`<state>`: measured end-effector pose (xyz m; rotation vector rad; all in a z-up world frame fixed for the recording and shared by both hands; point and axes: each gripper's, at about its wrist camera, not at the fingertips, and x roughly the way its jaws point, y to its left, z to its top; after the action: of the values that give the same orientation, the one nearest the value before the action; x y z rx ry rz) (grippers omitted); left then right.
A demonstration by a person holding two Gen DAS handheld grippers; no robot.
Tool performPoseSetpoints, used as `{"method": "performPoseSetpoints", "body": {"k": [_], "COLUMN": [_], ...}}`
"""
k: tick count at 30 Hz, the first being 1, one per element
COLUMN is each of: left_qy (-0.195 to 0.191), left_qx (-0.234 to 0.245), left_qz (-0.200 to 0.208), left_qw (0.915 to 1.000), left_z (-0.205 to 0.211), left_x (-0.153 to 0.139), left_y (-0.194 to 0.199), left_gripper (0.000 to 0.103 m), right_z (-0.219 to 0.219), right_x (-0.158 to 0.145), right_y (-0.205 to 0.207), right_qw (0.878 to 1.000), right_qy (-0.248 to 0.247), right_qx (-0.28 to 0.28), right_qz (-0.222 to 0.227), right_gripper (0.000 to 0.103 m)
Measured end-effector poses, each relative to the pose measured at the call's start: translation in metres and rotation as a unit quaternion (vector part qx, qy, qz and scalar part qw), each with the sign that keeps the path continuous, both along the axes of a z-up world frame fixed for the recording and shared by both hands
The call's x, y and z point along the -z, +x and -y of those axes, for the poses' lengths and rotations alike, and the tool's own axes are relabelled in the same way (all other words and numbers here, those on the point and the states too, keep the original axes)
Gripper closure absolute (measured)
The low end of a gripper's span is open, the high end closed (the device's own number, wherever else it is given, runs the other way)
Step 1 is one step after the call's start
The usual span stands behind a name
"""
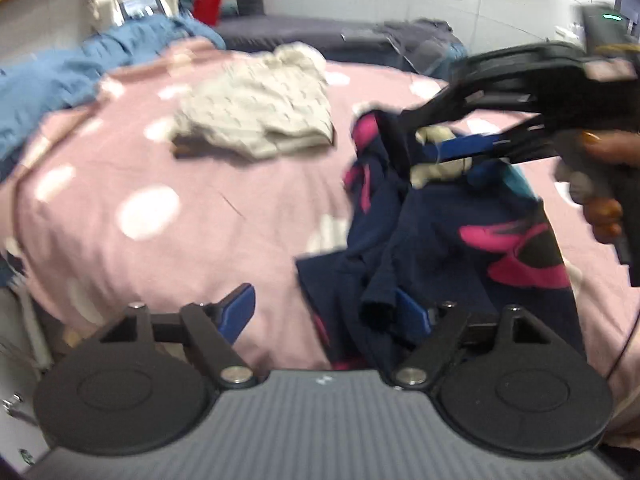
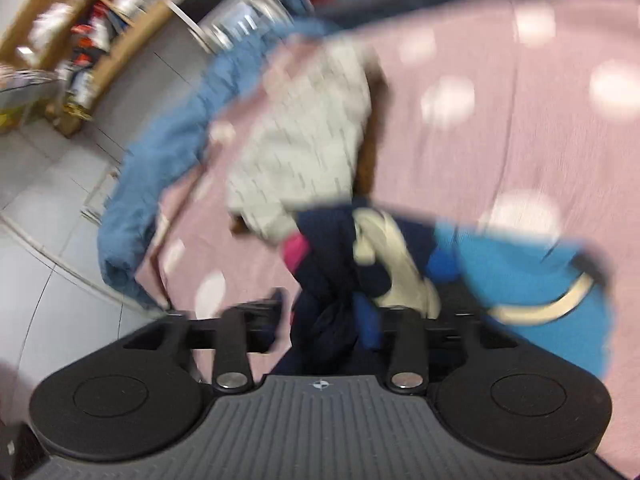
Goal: Fold small clothes
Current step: 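Lift the folded sweatshirt off the bedspread with both grippers, then carry the folded sweatshirt with both grippers toward the stack of folded clothes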
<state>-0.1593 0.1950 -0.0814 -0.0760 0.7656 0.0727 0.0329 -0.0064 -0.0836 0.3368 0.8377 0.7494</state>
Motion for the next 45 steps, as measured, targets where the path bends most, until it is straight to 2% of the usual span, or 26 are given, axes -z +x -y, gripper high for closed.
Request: {"method": "performPoseSetpoints", "body": {"k": [2,4,5,6,7,9,11,13,14,16,19,20,21,22,24,26,28,30,33,34,36,37,39,41,44,45], "left_qy": [-0.019,-0.049,-0.056,-0.055,-0.047,-0.018,0.011,0.016,0.003,-0.006,-0.009,-0.014,-0.022,-0.033,-0.063,-0.102,-0.133,-0.158,-0.201,-0.212,-0.214,-0.212,-0.231,-0.239,-0.283,-0.301], "left_qx": [0.028,0.073,0.096,0.117,0.132,0.136,0.112,0.088,0.085,0.096,0.1,0.096,0.09,0.085,0.084,0.094,0.104,0.119,0.154,0.157,0.145,0.146,0.159,0.149,0.116,0.111], "left_qz": [0.033,0.055,0.06,0.06,0.057,0.044,0.025,-0.002,-0.01,0.012,0.009,0.009,0.015,0.03,0.063,0.066,0.047,0.026,-0.009,-0.036,-0.072,-0.064,-0.062,-0.058,-0.043,-0.042], "left_qw": [0.9989,0.9947,0.992,0.9898,0.9885,0.9895,0.9934,0.996,0.9963,0.9953,0.9949,0.9953,0.9956,0.9954,0.9925,0.9881,0.9846,0.98,0.9673,0.9638,0.9634,0.9642,0.9579,0.9577,0.9511,0.9463], "left_z": [0.006,0.019,0.029,0.039,0.051,0.064,0.063,0.056,0.05,0.043,0.038,0.033,0.027,0.02,0.002,-0.019,-0.035,-0.044,-0.046,-0.045,-0.041,-0.039,-0.037,-0.04,-0.056,-0.061], "left_x": [-0.014,-0.025,-0.029,-0.029,-0.028,-0.016,0.001,0.026,0.035,0.04,0.032,0.024,0.015,0.006,-0.006,-0.01,-0.003,0.008,0.027,0.034,0.049,0.049,0.05,0.053,0.055,0.056], "left_y": [-0.003,-0.001,0.002,0.007,0.012,0.025,0.033,0.043,0.041,0.032,0.028,0.027,0.025,0.021,0.02,0.032,0.047,0.062,0.087,0.096,0.104,0.1,0.091,0.076,0.053,0.047], "left_gripper": [0.028,0.032,0.033,0.035,0.036,0.038,0.038,0.039,0.039,0.039,0.039,0.036,0.028,0.024,0.007,0.006,0.007,0.009,0.011,0.012,0.015,0.015,0.015,0.015,0.015,0.015], "right_z": [0.016,0.022,0.022,0.024,0.027,0.034,0.035,0.036,0.038,0.041,0.049,0.055,0.062,0.071,0.085,0.098,0.111,0.121,0.123,0.12,0.112,0.109,0.102,0.099,0.093,0.093], "right_x": [-0.02,-0.029,-0.03,-0.027,-0.021,-0.006,0.012,0.027,0.032,0.036,0.021,0.012,0.003,-0.003,-0.007,0.002,0.021,0.04,0.064,0.065,0.063,0.063,0.063,0.064,0.062,0.063], "right_y": [-0.016,-0.028,-0.033,-0.033,-0.03,-0.019,-0.012,-0.006,-0.005,-0.004,-0.013,-0.016,-0.02,-0.024,-0.025,-0.02,-0.015,-0.013,-0.012,-0.015,-0.014,-0.012,-0.005,0.002,0.002,0.003], "right_qw": [0.996,0.986,0.978,0.975,0.977,0.985,0.986,0.989,0.991,0.995,0.998,0.998,0.997,0.996,0.994,0.996,0.997,0.996,0.989,0.987,0.988,0.987,0.987,0.988,0.991,0.992], "right_qy": [-0.016,-0.079,-0.12,-0.142,-0.148,-0.129,-0.139,-0.138,-0.124,-0.099,-0.056,-0.042,-0.032,-0.026,-0.023,-0.026,-0.015,0.02,0.073,0.08,0.085,0.091,0.094,0.086,0.068,0.065], "right_qx": [0.002,-0.025,-0.029,-0.032,-0.036,-0.044,-0.03,-0.016,-0.011,-0.01,0.006,0.02,0.036,0.054,0.075,0.071,0.073,0.078,0.076,0.078,0.078,0.072,0.069,0.059,0.049,0.046], "right_qz": [0.086,0.147,0.167,0.168,0.152,0.107,0.084,0.059,0.041,0.023,0.034,0.048,0.06,0.07,0.077,0.051,0.004,-0.048,-0.107,-0.111,-0.103,-0.107,-0.11,-0.11,-0.103,-0.102], "right_gripper": [0.0,0.0,0.033,0.072,0.078,0.079,0.079,0.08,0.08,0.065,0.047,0.033,0.003,0.0,0.0,0.0,0.0,0.0,0.0,0.0,0.0,0.0,0.0,0.0,0.0,0.0]}}
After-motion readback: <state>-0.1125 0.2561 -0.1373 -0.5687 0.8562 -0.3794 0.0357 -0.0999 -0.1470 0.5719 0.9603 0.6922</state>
